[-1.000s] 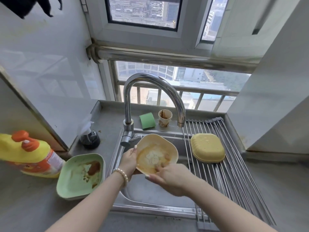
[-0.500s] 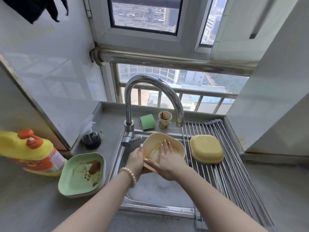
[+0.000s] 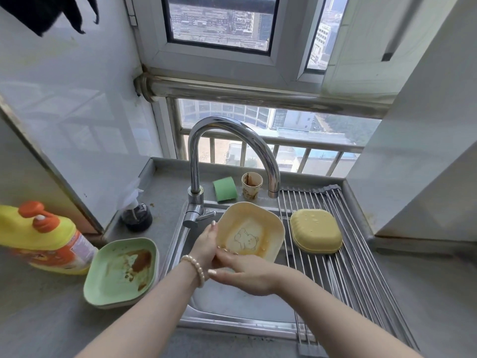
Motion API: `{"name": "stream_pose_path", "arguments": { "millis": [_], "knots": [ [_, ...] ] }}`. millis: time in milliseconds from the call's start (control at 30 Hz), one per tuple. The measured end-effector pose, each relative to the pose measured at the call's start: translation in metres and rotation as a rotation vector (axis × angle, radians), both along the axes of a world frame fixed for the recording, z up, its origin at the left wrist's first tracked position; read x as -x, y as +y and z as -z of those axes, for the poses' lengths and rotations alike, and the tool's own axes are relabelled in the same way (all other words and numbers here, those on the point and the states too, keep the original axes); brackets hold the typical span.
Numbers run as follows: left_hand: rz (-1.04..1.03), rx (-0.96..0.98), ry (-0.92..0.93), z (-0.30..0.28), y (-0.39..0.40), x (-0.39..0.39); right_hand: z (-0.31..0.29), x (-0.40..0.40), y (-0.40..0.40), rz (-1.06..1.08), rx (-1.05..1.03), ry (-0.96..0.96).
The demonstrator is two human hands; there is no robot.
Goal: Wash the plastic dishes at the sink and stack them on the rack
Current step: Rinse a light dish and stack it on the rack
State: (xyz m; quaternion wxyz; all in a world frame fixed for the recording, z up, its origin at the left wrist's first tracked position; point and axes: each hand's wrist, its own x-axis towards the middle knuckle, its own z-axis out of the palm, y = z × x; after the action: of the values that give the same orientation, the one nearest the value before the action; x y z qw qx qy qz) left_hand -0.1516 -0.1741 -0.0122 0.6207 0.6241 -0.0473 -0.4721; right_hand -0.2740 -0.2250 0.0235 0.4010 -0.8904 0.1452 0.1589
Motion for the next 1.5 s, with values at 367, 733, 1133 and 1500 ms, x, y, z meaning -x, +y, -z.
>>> {"name": "stream_pose_path", "arguments": {
  "millis": [367,733,1133,1500],
  "knots": [
    [0.022,-0.075,-0.360,0.004,-0.006,0.013,0.017,0.023,-0.028,0.041,0.795,0.295],
    [-0.019,-0.079,-0.271,-0.005,-0.004,0.015,0.040,0.025,-0.005,0.071,0.382,-0.278],
    [0.151,-0.154,-0.491,-0.021,-0.002,-0.011,0.048,0.052,-0.046,-0.003,0.921,-0.462],
    [-0.078,0.166,0.124,-0.009,0.019,0.019,0.035,0.030,-0.020,0.151,1.021,-0.356]
  ]
}}
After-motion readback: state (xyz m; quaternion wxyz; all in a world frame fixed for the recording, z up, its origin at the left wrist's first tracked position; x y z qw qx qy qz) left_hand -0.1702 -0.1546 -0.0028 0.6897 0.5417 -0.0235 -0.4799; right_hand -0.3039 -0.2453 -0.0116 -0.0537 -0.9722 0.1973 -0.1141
